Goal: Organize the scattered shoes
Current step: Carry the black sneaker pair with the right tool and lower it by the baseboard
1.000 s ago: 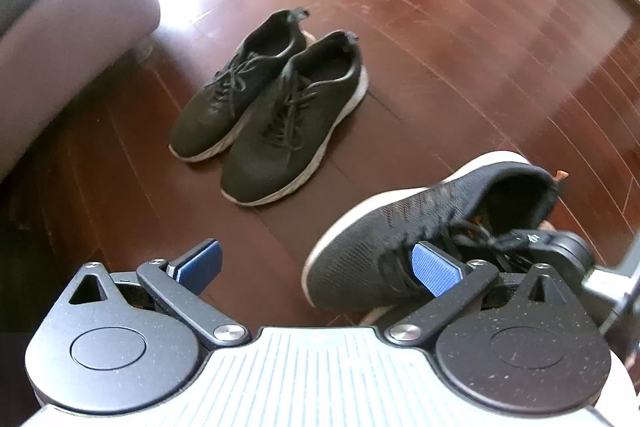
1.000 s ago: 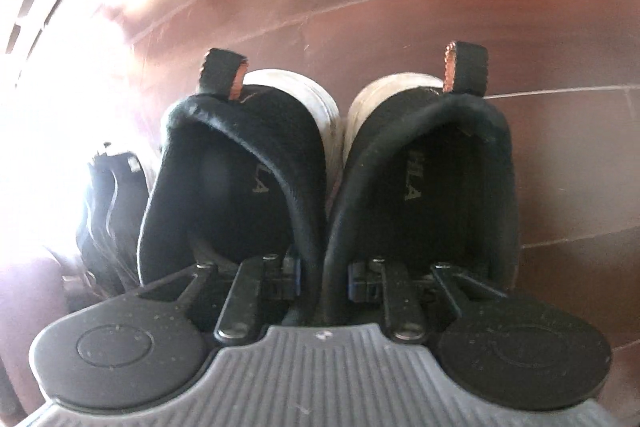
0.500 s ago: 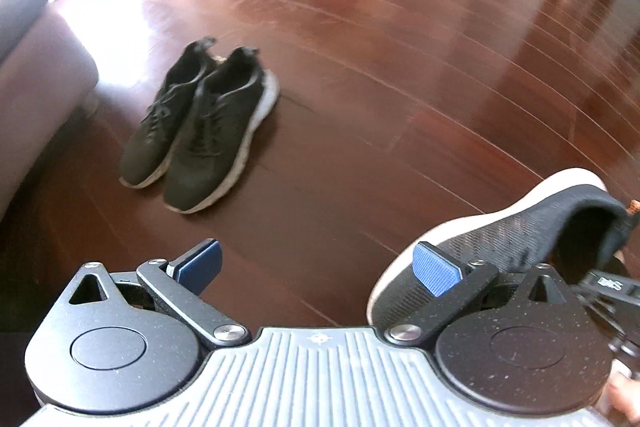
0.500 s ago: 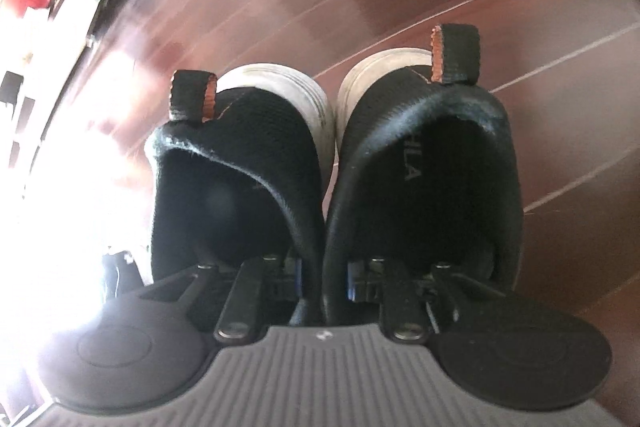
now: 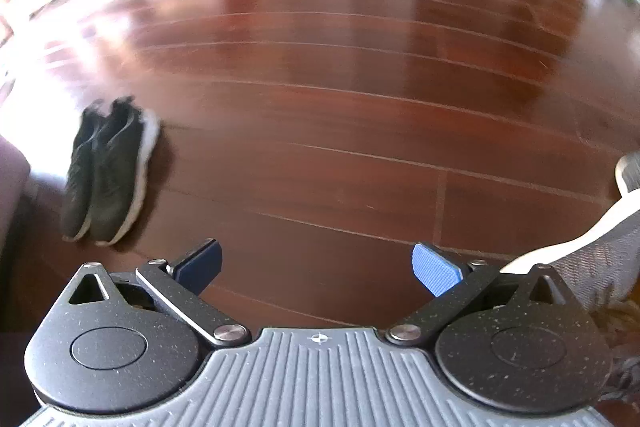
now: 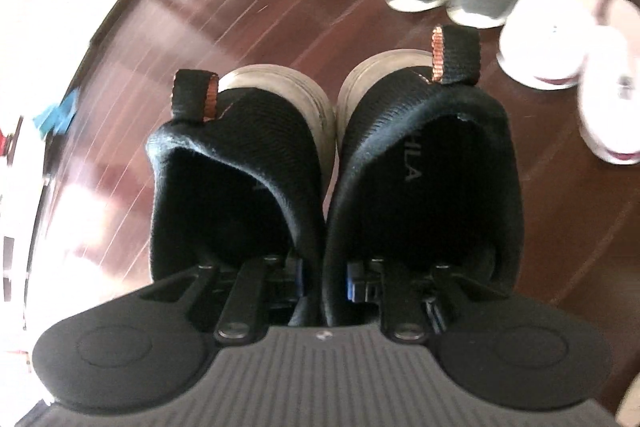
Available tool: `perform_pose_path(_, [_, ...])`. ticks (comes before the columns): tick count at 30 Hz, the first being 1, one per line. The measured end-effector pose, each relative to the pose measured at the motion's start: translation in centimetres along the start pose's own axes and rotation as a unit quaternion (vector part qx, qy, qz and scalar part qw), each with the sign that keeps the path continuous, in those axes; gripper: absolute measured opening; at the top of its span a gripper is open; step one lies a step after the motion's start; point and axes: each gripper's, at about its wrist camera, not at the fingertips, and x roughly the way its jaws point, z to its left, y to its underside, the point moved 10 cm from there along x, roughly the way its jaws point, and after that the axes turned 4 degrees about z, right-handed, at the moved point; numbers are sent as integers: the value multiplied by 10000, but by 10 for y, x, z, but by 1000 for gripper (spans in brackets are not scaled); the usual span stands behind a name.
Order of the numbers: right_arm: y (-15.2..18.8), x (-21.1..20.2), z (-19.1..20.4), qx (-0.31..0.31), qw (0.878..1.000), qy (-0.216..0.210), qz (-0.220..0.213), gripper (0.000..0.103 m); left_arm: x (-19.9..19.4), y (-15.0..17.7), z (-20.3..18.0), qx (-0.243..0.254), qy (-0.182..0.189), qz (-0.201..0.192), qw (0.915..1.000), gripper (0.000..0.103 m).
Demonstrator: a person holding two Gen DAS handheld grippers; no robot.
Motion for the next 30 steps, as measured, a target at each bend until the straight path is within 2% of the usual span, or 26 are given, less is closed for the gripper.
perform_pose_path(6, [-14, -43, -80, 502, 9981, 245, -264, 21, 1, 26, -68, 836, 145, 8, 9964, 103])
perform_pose_path(12, [-27, -86, -174, 981, 9925, 540, -484, 21, 4, 53, -119, 1585, 177, -33, 9872, 103])
perform_pose_path(20, [-32, -115, -270, 1494, 9831, 878, -588, 21, 18, 82, -151, 1999, 126, 13, 9797, 103])
perform_pose_path(26, [-36, -109, -330, 1957, 9736, 1041, -551, 21, 23, 95, -165, 2166, 51, 34, 9762, 103])
perform_pose_path(30, [-40, -104, -364, 2359, 9629, 1181, -564, 21, 20, 97, -171, 2188, 10, 46, 9758, 103])
